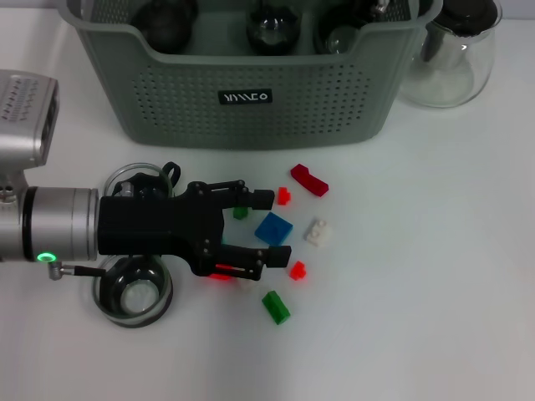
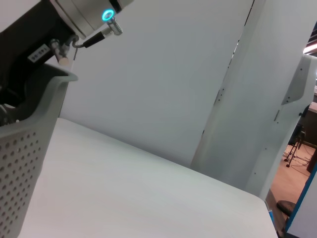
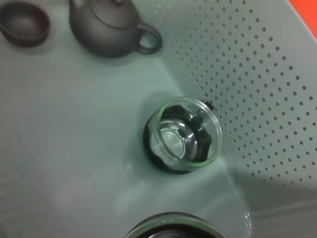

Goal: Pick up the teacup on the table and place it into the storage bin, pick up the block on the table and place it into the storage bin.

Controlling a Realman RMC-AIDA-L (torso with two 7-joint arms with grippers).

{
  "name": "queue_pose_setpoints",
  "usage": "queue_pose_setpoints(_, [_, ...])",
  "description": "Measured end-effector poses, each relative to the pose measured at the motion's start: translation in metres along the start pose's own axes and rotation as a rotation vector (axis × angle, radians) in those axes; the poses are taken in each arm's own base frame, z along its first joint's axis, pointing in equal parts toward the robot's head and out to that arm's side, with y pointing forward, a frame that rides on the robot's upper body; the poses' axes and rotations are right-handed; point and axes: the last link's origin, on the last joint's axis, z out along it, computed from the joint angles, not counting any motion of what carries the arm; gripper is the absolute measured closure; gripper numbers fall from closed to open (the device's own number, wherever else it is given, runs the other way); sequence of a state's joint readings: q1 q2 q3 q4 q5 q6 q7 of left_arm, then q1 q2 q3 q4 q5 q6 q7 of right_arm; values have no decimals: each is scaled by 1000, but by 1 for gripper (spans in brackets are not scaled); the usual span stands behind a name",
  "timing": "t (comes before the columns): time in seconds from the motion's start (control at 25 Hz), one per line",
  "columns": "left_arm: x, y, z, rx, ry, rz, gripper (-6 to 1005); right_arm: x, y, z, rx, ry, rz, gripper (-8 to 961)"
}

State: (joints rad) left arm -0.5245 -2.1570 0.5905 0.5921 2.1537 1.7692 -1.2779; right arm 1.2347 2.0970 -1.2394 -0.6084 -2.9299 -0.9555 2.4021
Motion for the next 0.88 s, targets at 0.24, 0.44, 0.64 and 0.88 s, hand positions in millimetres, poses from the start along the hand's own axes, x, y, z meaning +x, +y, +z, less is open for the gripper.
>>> queue_pose_setpoints(0.24, [0, 0, 0, -1, 1, -1, 216, 1, 2, 0, -11, 13, -1, 892])
queue_pose_setpoints(0.44, [0, 1, 0, -1, 1, -2, 218, 1, 2, -2, -16, 17, 0, 782])
queue_pose_setpoints(0.64, [-1, 1, 0, -1, 2, -4, 219, -3, 0, -5, -6, 2, 3, 576])
queue_pose_setpoints(0.88, [-3, 2, -1, -1, 3, -8, 221, -22, -9, -30, 1, -93, 31, 430])
